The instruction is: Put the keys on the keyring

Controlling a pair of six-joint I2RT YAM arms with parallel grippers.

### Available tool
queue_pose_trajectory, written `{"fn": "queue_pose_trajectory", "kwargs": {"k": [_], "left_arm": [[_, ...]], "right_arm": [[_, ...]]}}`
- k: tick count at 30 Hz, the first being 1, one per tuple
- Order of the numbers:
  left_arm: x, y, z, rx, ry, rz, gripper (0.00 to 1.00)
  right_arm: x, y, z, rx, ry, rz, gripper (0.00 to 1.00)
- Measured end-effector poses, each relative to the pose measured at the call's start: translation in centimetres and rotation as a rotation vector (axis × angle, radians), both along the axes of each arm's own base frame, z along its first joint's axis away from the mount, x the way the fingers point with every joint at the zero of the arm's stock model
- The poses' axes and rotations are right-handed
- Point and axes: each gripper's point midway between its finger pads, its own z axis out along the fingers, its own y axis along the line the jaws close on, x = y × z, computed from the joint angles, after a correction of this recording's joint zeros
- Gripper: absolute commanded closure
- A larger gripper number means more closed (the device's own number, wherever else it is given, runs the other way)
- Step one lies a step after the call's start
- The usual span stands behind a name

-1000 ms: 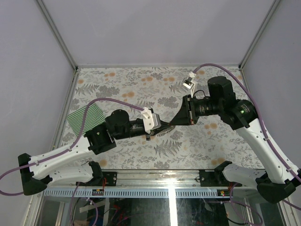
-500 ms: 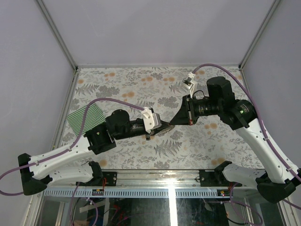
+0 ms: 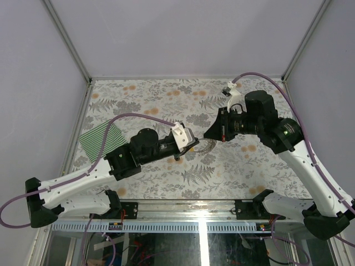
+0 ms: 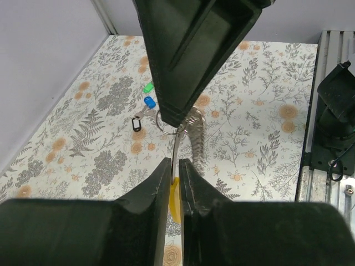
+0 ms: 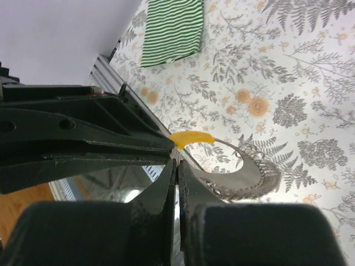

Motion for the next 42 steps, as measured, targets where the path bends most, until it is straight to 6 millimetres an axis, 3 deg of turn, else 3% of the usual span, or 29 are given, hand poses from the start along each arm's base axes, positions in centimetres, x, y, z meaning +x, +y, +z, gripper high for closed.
{"fn": "queue_pose_trajectory", "kwargs": {"k": [6, 11, 16, 19, 26, 30, 42], "left_arm": [[0.4, -0.1, -0.3, 0.008, 0.002, 0.016, 0.66], [0.4, 0.3, 0.7, -0.021, -0.015, 0.03, 0.56], [0.2, 1.1, 3.1, -0.094, -0.051, 0.04, 0.52], [0.2, 1.0, 3.5, -0.12, -0.052, 0.04, 0.51], [0.1, 0.6, 1.9, -0.132, 0.01, 0.044, 0.5], [0.1, 0.3, 2.1, -0.17, 0.051, 0.05, 0.51], [0.0, 0.0, 4.1, -0.286, 0.095, 0.052, 0.77]], "right_arm": [[0.8, 0.0, 0.2, 0.009, -0.068, -0.012, 1.0], [1.1, 0.0, 0.8, 0.002, -0.157, 0.022, 1.0], [1.1, -0.2, 1.0, -0.012, -0.215, 0.053, 1.0], [1.3, -0.1, 1.4, -0.003, -0.241, 0.059, 1.0], [1.4, 0.0, 3.3, 0.055, -0.334, 0.052, 1.0], [1.1, -0.2, 4.1, 0.103, -0.409, 0.045, 1.0], [1.7, 0.1, 5.9, 0.231, -0.574, 0.014, 1.0]]}}
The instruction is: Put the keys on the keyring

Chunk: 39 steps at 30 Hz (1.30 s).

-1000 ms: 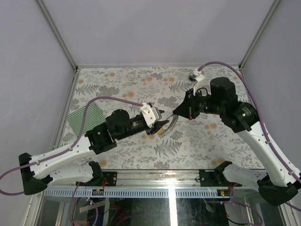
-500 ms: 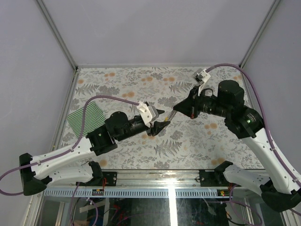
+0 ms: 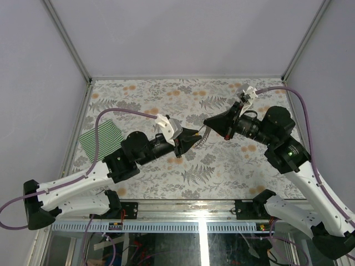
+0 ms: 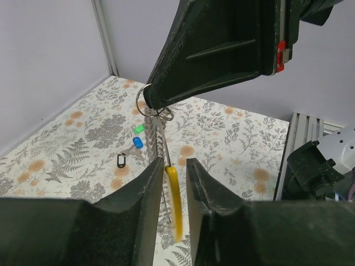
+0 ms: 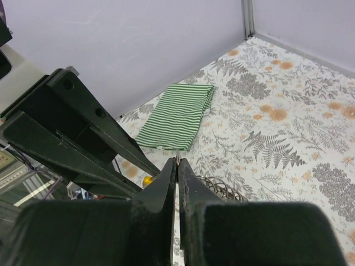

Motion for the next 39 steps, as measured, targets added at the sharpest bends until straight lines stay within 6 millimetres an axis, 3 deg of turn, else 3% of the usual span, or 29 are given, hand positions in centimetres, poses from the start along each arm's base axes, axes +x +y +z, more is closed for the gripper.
{"fn": "queue_pose_trajectory", "kwargs": {"k": [7, 10, 14, 23, 29, 34, 39], "left_arm": [[0.3, -0.5, -0.1, -0.01, 0.004, 0.002, 0.75], [0.3, -0.7, -0.2, -0.008, 0.011, -0.001, 0.57], [0.3, -0.6, 0.3, -0.031, 0.033, 0.003, 0.43], [-0.6, 0.8, 5.3, -0.141, 0.108, 0.004, 0.33], [-2.3, 1.7, 7.6, -0.163, 0.142, -0.05, 0.35], [-4.5, 2.8, 9.2, -0.219, 0.125, -0.138, 0.5], [-5.7, 2.2, 9.7, -0.217, 0.111, -0.217, 0.55]], "right_arm": [[0.6, 0.4, 0.0, 0.063, -0.045, -0.007, 1.0], [0.7, 0.4, -0.3, 0.095, -0.071, -0.009, 1.0], [0.3, 0.3, -0.3, 0.125, -0.108, -0.003, 1.0], [-2.5, -1.3, 3.2, 0.193, -0.234, 0.019, 1.0], [-4.0, -1.1, 4.7, 0.229, -0.278, 0.085, 1.0], [-5.6, -0.6, 6.4, 0.289, -0.311, 0.18, 1.0], [-7.0, -0.1, 7.8, 0.355, -0.33, 0.271, 1.0]]}}
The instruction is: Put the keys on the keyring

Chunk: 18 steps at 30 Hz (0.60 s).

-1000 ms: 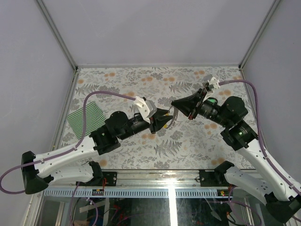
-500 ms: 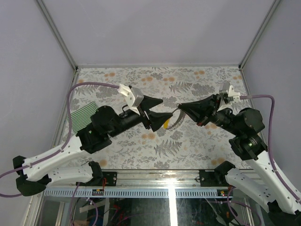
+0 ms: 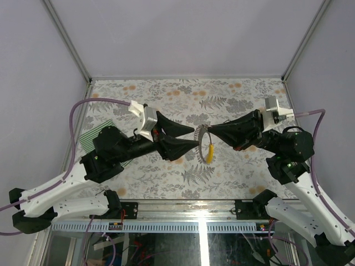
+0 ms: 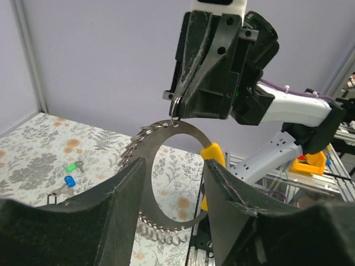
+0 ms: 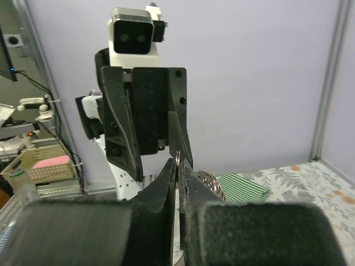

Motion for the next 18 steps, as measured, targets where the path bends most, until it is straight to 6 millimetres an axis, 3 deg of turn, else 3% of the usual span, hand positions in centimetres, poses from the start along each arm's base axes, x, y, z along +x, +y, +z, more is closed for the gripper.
{"fn": "queue_pose_trajectory", "kwargs": {"k": [6, 18], "left_arm": [[-0.6, -1.2, -0.7, 0.029, -0.004, -0.063, 0.67], [-1.6, -1.3, 0.7, -0.012, -0.056, -0.113, 0.73]], "right_arm": [[-0.8, 0.3, 0.7, 0.03, -0.011, 0.071, 1.0], [-1.1, 1.0, -0.1, 0.009, 0.001, 0.13, 1.0]]}}
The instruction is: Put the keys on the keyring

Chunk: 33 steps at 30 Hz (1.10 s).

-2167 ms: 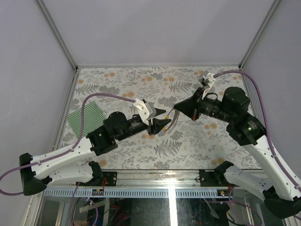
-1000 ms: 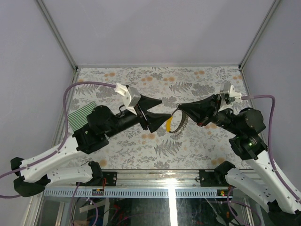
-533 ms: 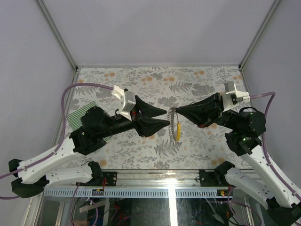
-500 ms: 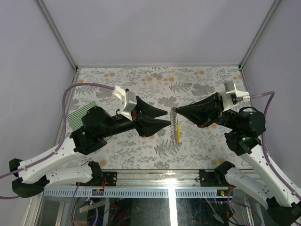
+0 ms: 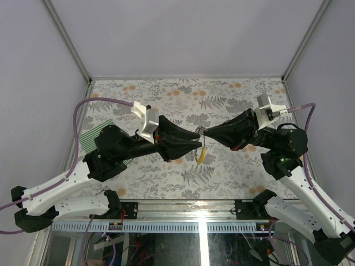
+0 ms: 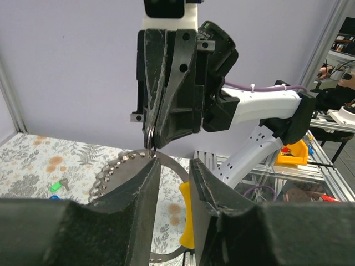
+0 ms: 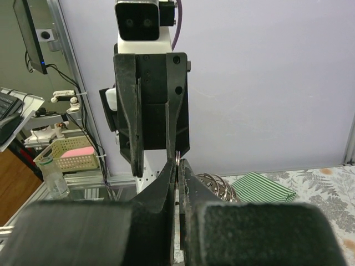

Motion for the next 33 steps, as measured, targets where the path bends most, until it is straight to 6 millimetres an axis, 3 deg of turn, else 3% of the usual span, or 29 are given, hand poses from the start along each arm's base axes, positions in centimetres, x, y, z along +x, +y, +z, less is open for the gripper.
{"fn": "queue_pose_trajectory", "kwargs": {"k": [6, 17, 33], "left_arm": [[-0.5, 0.2, 1.0, -0.024, -0.033, -0.022, 0.79], [-0.4, -0.5, 0.8, -0.014, -0.034, -0.034, 0.8], [-0.4, -0.9, 1.1, -0.017, -0.039, -0.046, 1.0]], "right_arm": [[-0.7, 0.1, 0.0, -0.005, -0.013, 0.043, 1.0], [-1.4, 0.0, 0.3, 0.001, -0.031, 0.073, 1.0], [-1.9, -0.1, 0.4, 0.002, -0.041, 0.092, 1.0]]}}
